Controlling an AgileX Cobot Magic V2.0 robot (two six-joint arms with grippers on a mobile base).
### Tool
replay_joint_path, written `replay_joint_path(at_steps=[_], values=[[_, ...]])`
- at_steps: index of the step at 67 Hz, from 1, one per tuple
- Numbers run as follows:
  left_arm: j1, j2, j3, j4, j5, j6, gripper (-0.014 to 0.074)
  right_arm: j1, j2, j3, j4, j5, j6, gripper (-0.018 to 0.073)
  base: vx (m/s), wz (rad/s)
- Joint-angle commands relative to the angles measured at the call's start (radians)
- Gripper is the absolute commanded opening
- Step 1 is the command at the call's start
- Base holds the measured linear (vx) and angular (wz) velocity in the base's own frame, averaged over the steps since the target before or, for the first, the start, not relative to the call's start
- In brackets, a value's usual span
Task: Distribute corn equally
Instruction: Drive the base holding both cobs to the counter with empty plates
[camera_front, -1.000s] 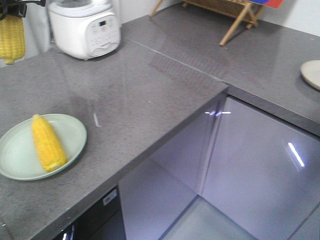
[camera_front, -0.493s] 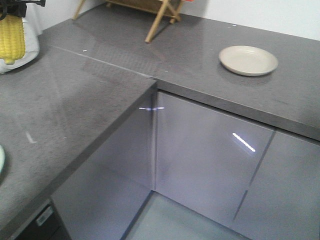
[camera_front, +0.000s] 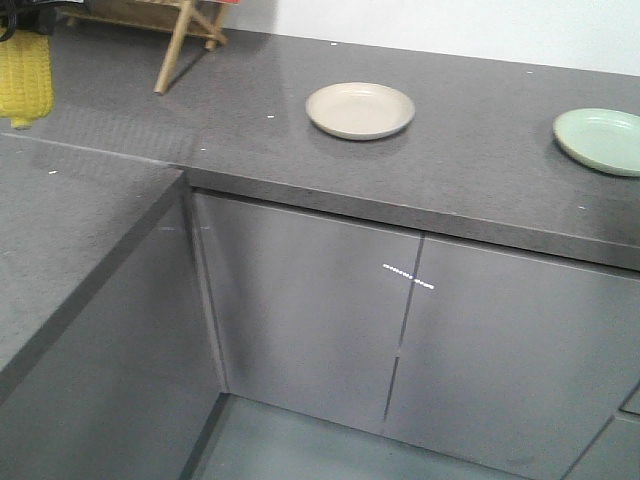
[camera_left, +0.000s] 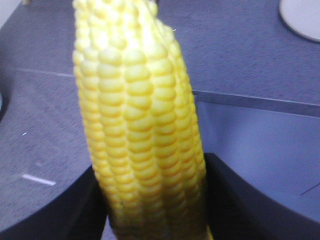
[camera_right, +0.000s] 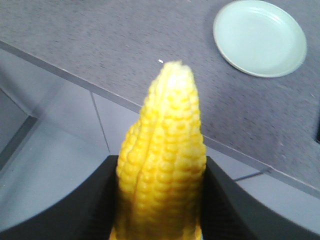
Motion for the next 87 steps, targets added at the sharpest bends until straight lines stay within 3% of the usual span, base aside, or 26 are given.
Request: replay_joint_path(at_steps=[1, 56, 87], values=[[-0.001, -0.046, -0.022, 0.02, -0.036, -0.01, 0.0146, -0.005, -0.033, -0.024, 0.004, 0.0, -0.01, 0.0005, 0.01, -0.38], [-0.001, -0.046, -0.022, 0.02, -0.036, -0.01, 0.0146, -0.005, -0.033, -0.024, 0.004, 0.0, -0.01, 0.0005, 0.02, -0.34], [-0.001, -0.046, -0.022, 0.02, -0.036, -0.01, 0.0146, -0.005, -0.033, -0.024, 0.004, 0.0, -0.01, 0.0005, 0.04, -0.1]])
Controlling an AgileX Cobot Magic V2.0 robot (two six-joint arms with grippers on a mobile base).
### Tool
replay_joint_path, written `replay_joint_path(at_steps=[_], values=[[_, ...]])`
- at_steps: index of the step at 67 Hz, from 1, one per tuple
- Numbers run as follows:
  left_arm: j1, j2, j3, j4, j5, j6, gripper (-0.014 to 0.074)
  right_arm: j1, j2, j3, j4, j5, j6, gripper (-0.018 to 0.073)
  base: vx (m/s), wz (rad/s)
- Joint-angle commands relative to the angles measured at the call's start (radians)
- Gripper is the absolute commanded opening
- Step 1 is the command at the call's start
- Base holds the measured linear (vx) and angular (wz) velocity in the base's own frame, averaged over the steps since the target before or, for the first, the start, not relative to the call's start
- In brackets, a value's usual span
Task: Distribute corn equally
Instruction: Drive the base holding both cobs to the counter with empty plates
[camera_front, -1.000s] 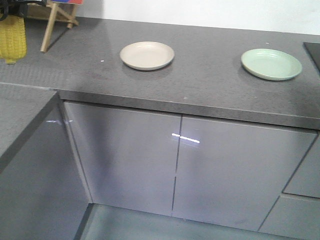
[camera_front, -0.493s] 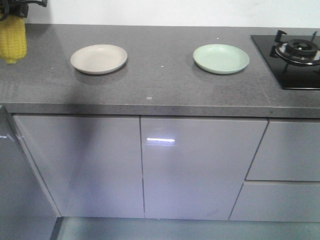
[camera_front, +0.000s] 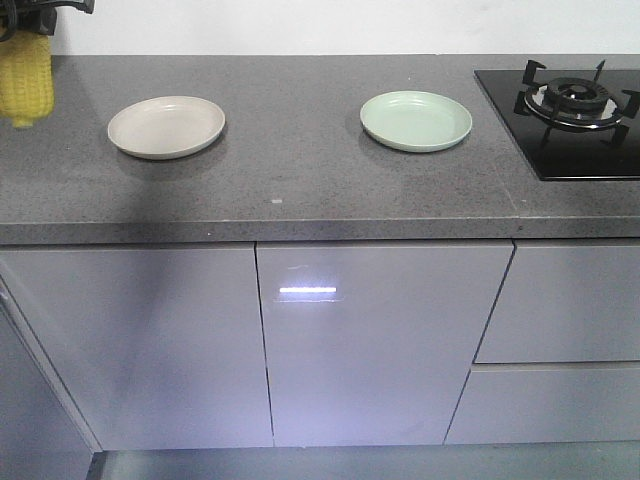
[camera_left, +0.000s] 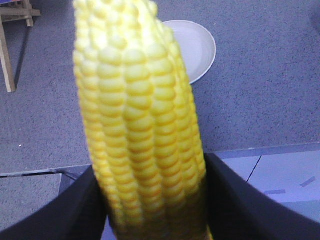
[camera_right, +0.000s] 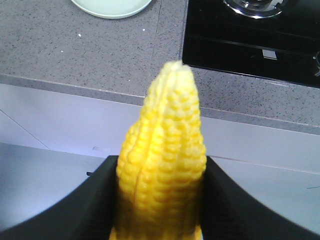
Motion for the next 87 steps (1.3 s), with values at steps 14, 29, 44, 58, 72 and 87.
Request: replay_joint_path(at_steps=[14, 29, 44, 58, 72, 87], values=[[-0.001, -0.046, -0.022, 0.023, -0.036, -0.01, 0.0146, -0.005, -0.033, -0.024, 0.007, -0.001, -0.01, 0.0005, 0.08, -0.05], [-0.001, -0.046, -0.022, 0.023, -0.036, -0.01, 0.0146, -0.005, -0.033, -0.024, 0.007, -0.001, -0.01, 0.0005, 0.11, 0.0], [-0.001, -0.046, -0.022, 0.023, -0.036, -0.01, 0.0146, -0.005, -0.033, -0.024, 0.007, -0.001, -0.01, 0.0005, 0.15, 0.07], [-0.001, -0.046, -0.022, 0.023, -0.036, -0.01, 0.0146, -0.005, -0.033, -0.024, 0.007, -0.001, -0.01, 0.0005, 0.17, 0.06], [-0.001, -0.046, -0.022, 0.023, -0.036, -0.01, 0.0146, -0.005, -0.033, -0.024, 0.007, -0.001, -0.01, 0.0005, 0.16, 0.01], [-0.001, -0.046, -0.022, 0.023, -0.036, -0.01, 0.0146, -0.005, -0.033, -0.024, 0.007, -0.001, -0.01, 0.0005, 0.15, -0.08]])
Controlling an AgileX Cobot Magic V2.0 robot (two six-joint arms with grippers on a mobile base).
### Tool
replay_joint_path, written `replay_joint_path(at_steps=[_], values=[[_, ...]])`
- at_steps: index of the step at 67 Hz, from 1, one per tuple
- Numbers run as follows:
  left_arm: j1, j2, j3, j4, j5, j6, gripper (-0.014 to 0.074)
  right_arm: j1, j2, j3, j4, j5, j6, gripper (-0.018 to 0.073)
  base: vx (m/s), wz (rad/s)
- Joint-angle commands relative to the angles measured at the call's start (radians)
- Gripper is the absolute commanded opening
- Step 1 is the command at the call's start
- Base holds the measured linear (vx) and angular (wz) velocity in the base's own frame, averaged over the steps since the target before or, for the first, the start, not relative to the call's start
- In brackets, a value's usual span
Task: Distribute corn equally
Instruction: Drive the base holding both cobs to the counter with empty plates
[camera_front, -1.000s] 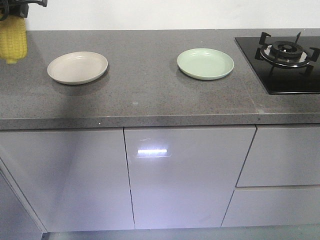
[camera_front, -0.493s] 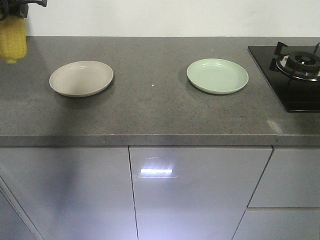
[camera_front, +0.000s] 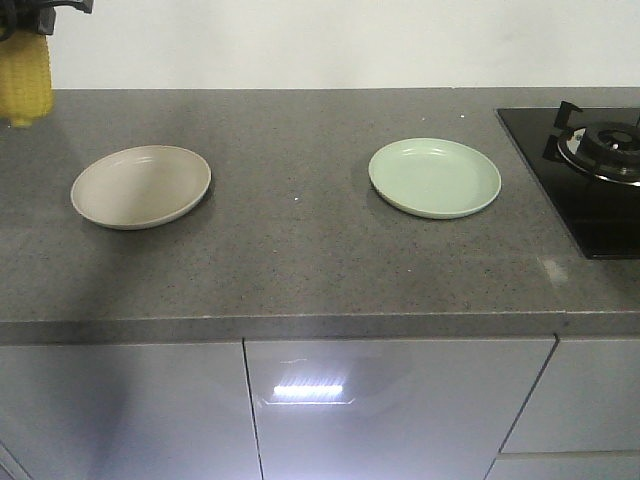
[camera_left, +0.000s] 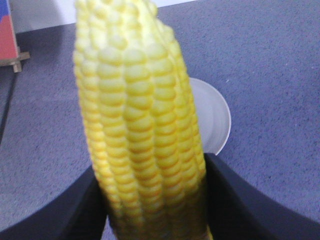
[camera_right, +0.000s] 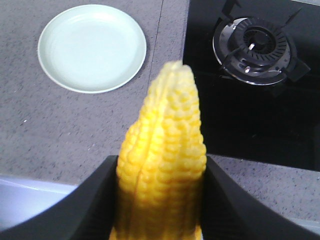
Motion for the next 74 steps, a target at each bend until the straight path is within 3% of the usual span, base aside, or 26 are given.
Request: replay_joint_path(at_steps=[1, 74], values=[[-0.001, -0.046, -0.022, 0.023, -0.036, -0.01, 0.0146, -0.005, -0.033, -0.024, 0.004, -0.001, -0.01, 0.0005, 0.15, -0.09], [-0.001, -0.046, -0.022, 0.023, -0.036, -0.01, 0.0146, -0.005, -0.033, -0.024, 0.004, -0.001, -0.01, 0.0005, 0.15, 0.02]])
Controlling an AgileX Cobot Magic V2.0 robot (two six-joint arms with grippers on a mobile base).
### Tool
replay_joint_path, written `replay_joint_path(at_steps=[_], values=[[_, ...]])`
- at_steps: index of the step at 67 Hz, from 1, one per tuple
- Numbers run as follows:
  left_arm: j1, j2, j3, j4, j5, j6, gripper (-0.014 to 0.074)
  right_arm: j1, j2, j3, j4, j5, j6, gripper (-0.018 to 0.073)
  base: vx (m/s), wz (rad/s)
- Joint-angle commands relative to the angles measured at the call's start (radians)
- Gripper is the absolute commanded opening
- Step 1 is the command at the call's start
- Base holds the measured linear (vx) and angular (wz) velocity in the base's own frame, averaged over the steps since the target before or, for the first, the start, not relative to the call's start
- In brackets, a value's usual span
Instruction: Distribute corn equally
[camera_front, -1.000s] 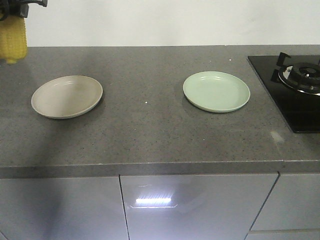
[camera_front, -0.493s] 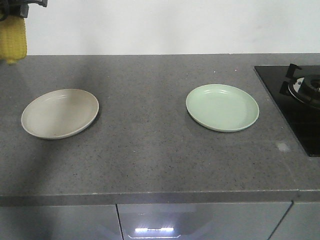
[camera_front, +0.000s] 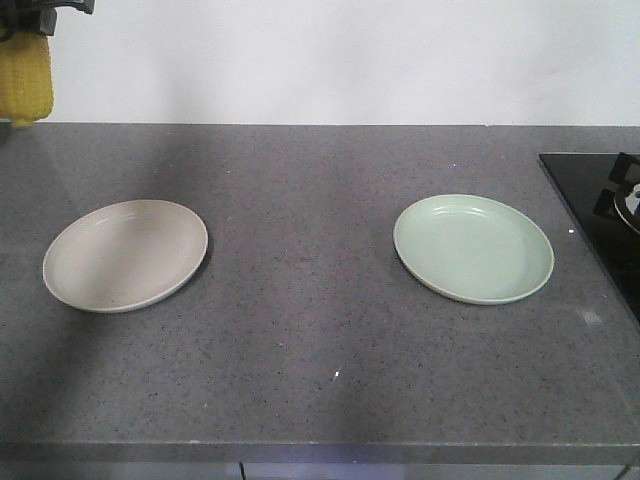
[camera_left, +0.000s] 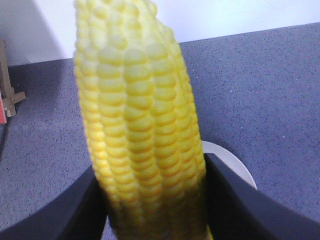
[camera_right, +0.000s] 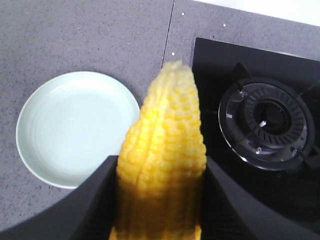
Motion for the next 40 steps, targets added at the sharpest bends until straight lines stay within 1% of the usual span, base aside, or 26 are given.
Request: replay_joint_path(at_steps=[1, 40], values=[[-0.001, -0.046, -0.022, 0.023, -0.036, -0.01, 0.0146, -0.005, -0.033, -0.024, 0.005, 0.0, -0.01, 0.0005, 0.11, 0.02], [-0.001, -0.046, -0.022, 0.023, -0.036, -0.01, 0.0146, -0.005, -0.033, -0.024, 0.005, 0.0, -0.01, 0.0005, 0.08, 0.04]])
